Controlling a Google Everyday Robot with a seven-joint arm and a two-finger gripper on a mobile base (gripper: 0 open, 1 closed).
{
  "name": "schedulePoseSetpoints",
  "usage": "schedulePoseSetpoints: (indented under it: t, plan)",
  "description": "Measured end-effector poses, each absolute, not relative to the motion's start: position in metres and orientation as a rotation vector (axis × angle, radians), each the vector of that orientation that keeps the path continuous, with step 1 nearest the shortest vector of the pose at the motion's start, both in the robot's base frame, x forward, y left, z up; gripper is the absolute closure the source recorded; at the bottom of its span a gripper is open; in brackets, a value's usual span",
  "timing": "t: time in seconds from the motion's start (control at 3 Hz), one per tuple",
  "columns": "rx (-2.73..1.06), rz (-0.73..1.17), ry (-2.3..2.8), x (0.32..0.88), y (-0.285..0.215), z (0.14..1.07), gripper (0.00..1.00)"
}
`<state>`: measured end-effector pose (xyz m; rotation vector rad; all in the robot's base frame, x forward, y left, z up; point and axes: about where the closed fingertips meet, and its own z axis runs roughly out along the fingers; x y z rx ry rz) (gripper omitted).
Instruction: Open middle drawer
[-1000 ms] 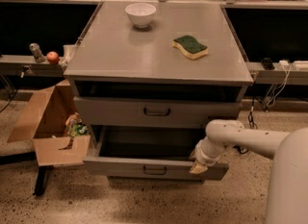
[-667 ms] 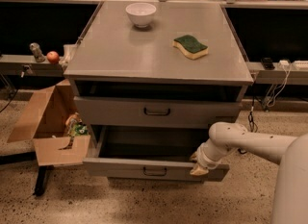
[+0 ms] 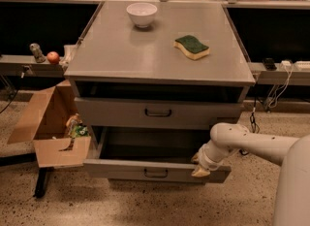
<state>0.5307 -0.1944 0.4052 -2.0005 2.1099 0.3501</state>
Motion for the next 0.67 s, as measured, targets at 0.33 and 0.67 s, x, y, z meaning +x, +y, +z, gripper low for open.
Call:
schedulePoseSetpoints:
  t: [0.33, 0.67]
  plan:
    - [-2.000, 0.350, 2.110, 0.5307, -0.1944, 0.4052, 0.20]
    - [-2.000, 0.350, 2.110, 0.5307, -0.1944, 0.4051, 0.00]
